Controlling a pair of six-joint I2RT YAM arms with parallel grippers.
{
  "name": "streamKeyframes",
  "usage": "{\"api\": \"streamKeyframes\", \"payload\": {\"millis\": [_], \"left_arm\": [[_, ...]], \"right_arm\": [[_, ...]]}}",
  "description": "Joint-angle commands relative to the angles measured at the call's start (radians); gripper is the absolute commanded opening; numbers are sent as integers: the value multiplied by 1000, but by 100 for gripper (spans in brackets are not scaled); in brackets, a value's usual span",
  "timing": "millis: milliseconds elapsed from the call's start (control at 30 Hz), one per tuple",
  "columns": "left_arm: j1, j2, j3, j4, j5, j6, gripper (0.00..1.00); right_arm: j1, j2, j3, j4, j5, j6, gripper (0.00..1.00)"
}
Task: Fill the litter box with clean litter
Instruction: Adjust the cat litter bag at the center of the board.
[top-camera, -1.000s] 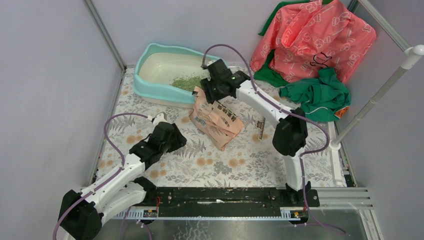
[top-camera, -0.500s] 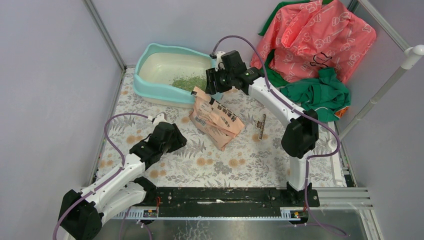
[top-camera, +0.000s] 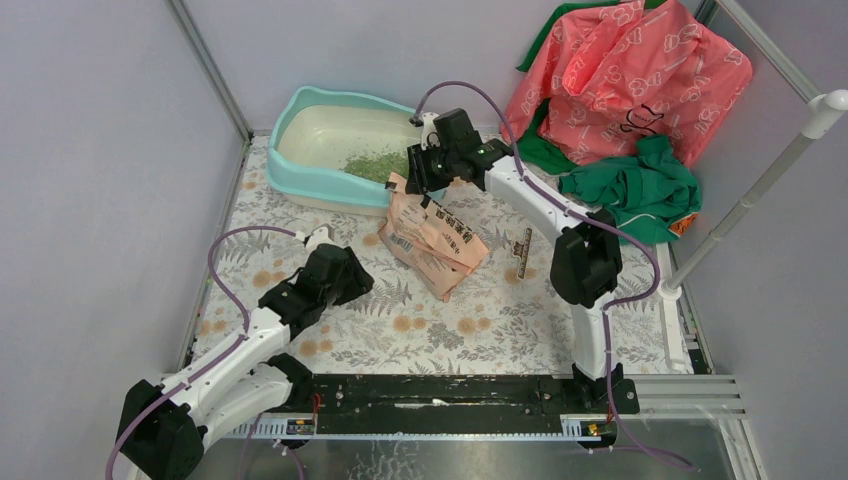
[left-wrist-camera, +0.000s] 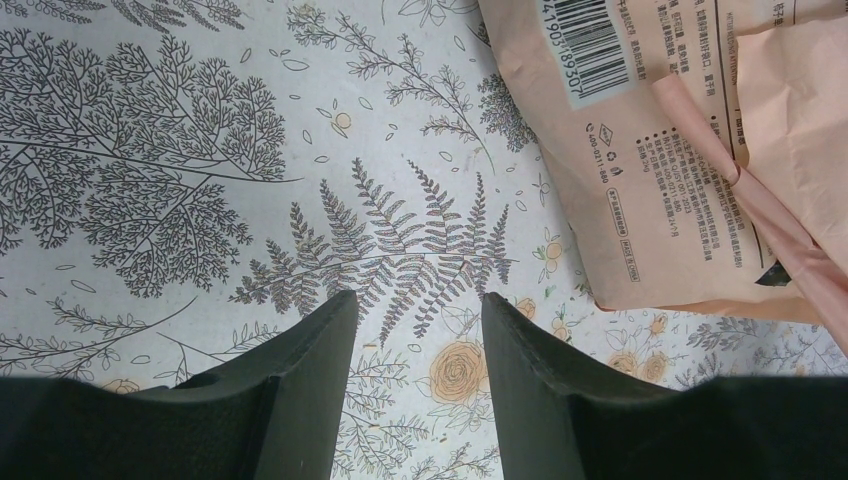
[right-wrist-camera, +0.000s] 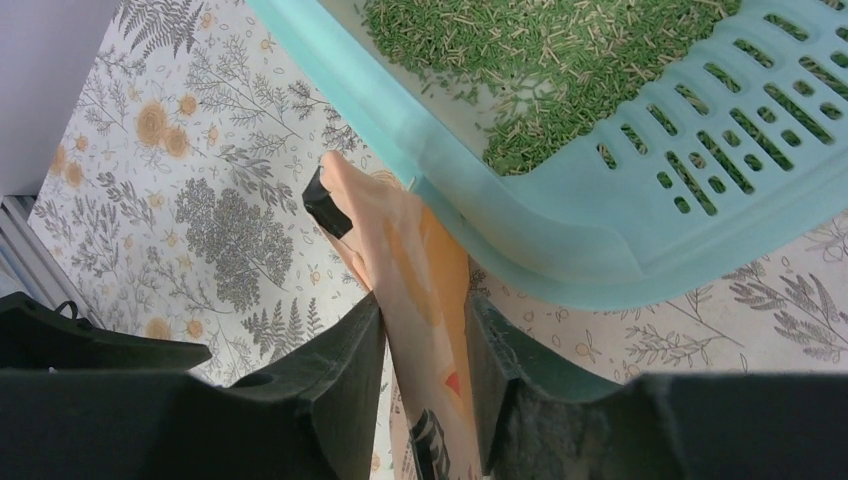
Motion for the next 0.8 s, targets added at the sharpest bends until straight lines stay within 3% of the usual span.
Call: {"api": "streamKeyframes", "payload": {"millis": [0, 333, 767], "left_arm": [[9, -9, 13, 14, -9, 8, 57], [12, -3, 8, 20, -13, 13, 57], [26, 11, 0, 37, -2, 25, 57]], "right_arm": [[0, 18, 72, 57, -49, -7, 39], [1, 53, 106, 75, -85, 9, 28], [2, 109, 149, 65, -101, 19, 25]]}}
